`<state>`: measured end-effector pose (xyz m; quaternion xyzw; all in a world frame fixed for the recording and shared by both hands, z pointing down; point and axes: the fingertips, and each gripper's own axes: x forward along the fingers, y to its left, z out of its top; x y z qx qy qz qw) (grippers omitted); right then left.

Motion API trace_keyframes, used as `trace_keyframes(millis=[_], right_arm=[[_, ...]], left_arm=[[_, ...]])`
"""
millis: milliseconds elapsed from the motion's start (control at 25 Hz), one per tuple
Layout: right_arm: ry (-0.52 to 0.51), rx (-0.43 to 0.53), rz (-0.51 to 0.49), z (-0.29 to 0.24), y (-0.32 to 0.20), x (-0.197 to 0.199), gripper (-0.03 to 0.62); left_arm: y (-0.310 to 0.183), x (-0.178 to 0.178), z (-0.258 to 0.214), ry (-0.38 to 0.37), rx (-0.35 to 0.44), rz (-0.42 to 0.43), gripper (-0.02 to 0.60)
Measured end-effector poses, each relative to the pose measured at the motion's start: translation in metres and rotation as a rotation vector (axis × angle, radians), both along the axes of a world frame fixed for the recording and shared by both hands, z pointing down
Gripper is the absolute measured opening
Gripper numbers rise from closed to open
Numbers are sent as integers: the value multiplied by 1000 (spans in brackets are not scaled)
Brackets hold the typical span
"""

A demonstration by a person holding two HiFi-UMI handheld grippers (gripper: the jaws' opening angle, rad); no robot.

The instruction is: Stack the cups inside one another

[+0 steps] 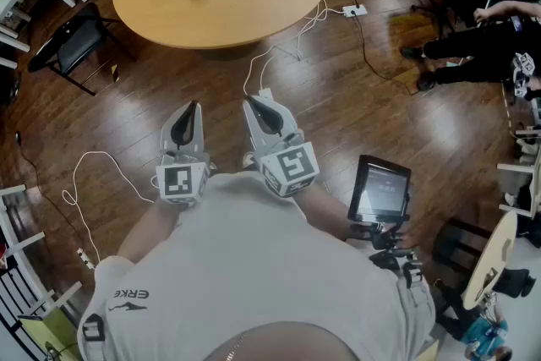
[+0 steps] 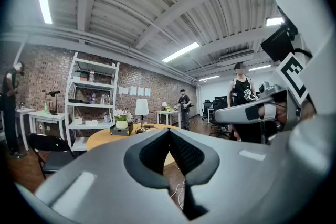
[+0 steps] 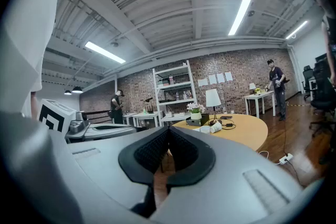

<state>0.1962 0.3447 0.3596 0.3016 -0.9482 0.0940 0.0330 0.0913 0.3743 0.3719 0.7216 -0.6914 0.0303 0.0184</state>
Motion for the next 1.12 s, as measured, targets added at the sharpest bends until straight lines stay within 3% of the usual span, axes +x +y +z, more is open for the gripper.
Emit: trace_keyframes(millis=[560, 840, 1040, 1120], right_arm=[[-4, -16, -35, 6, -46, 17, 14], [10, -18, -25, 11, -68, -7, 14], [32, -28, 21, 20, -95, -37, 14], [41, -34, 37, 18, -109, -54, 14]], left_arm=[[-40, 20, -1, 10, 5, -50, 2], [-65, -6, 7, 24, 5, -48, 2], [-99, -36, 14, 41, -35, 0, 2], [-116, -55, 13, 45, -13, 16, 2]])
